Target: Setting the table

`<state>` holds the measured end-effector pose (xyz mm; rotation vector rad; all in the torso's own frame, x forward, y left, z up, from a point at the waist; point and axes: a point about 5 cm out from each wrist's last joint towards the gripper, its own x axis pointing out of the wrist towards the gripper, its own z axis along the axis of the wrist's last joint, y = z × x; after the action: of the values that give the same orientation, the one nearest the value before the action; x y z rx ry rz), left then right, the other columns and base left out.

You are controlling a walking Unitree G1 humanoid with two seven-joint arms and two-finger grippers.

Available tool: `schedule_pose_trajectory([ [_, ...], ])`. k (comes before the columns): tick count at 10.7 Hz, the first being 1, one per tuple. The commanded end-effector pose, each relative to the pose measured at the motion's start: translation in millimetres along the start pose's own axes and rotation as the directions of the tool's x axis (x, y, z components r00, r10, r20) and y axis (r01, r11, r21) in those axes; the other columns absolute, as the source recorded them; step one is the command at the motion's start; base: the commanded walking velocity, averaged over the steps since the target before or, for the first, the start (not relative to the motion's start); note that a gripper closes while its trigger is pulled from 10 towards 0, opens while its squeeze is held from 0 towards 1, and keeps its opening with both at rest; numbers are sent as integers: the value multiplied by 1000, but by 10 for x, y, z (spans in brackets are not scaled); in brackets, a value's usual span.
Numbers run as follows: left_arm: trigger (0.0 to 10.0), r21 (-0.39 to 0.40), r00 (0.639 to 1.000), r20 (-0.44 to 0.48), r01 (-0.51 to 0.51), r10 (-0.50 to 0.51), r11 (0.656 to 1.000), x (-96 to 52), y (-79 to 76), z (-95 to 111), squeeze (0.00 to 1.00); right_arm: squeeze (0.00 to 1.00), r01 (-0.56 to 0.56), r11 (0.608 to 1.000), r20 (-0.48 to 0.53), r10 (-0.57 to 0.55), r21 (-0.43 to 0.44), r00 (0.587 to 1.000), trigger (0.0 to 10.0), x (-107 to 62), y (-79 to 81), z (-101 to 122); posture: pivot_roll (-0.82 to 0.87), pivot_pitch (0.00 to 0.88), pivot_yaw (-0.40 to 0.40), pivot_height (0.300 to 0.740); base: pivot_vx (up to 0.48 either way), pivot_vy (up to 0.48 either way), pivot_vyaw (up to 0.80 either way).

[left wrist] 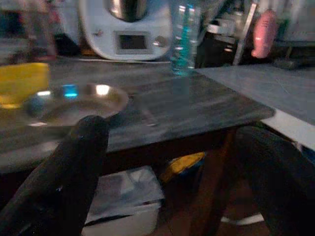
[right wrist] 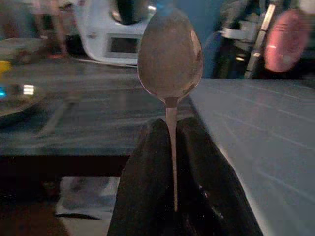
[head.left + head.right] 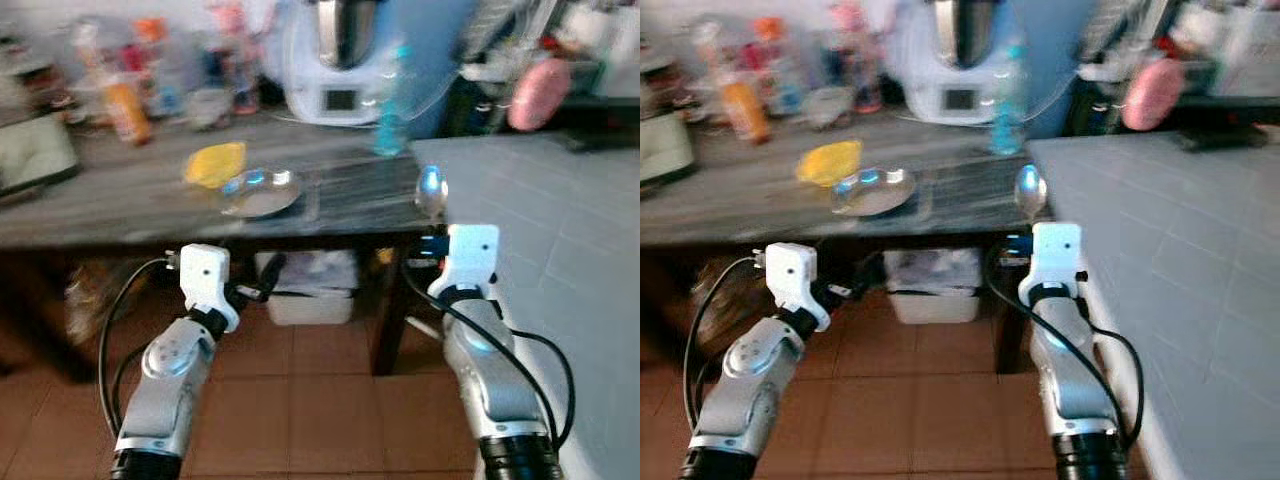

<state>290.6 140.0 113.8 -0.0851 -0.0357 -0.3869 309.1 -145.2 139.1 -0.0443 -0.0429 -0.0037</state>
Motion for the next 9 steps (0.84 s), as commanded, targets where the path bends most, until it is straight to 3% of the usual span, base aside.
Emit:
schedule_pose_trajectory([
  [1,10000,7,1000,4,18,-18,1000,25,-54,17,0,0,25,1000,15,-25,-8,1000,10000,1,-77,37,38,0,30,740,364,0,0],
  [6,10000,8,1000,1,20,-20,1000,34,-58,15,0,0,19,1000,16,-19,-20,1000,10000,1,-67,42,36,0,30,740,367,0,387],
  [9,10000,6,1000,-1,24,-24,1000,37,-70,7,0,0,22,1000,14,-22,-19,1000,10000,-2,-76,35,33,0,31,740,355,0,0],
])
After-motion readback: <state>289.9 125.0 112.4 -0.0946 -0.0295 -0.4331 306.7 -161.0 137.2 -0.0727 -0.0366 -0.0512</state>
